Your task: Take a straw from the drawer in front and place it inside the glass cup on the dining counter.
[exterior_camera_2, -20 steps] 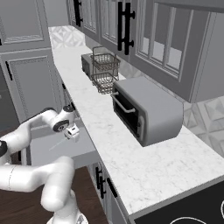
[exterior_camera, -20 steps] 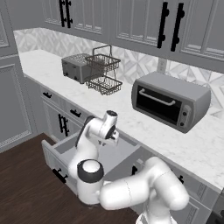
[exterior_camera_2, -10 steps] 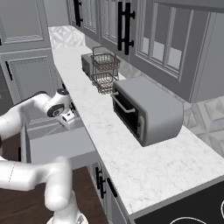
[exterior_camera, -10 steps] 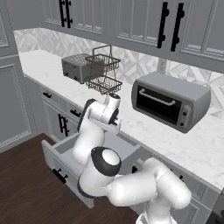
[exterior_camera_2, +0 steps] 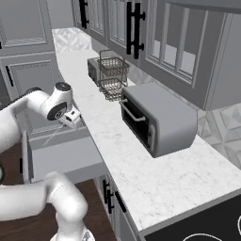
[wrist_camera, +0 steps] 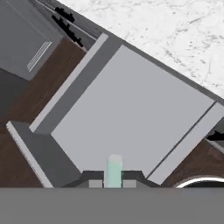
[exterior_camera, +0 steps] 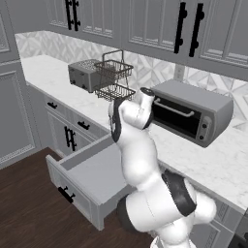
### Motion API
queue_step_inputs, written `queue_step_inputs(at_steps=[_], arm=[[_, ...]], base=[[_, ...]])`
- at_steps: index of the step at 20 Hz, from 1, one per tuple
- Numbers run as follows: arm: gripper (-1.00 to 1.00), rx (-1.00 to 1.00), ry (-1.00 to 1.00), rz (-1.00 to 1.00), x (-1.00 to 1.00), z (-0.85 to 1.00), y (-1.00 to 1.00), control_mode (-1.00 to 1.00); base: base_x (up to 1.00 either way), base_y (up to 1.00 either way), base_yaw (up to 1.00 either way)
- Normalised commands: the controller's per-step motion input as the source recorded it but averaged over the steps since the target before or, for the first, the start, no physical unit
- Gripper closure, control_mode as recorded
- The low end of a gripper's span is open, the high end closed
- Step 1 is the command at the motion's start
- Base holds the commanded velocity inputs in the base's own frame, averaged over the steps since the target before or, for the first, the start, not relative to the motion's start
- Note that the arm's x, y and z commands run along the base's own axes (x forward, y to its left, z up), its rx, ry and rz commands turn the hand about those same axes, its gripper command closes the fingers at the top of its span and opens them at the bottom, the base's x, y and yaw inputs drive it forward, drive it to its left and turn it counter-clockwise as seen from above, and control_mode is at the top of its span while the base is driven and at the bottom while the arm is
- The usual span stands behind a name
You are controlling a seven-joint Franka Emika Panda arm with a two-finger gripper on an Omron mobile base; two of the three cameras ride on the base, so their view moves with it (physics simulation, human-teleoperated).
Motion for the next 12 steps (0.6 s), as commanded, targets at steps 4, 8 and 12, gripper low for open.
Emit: queue_step_inputs(at_steps=[4, 8, 12], arm=[[1.00, -0.26, -0.35, 0.19, -0.29, 1.00, -0.62, -1.00], [1.00, -0.31, -0.29, 0.19, -0.16, 0.97, -0.51, -1.00], [1.00, -0.19, -0.10, 0.07, -0.14, 0.67, -0.41, -1.00]], base=[[0.00, 0.00, 0.00], [0.00, 0.00, 0.00], [0.00, 0.00, 0.00]])
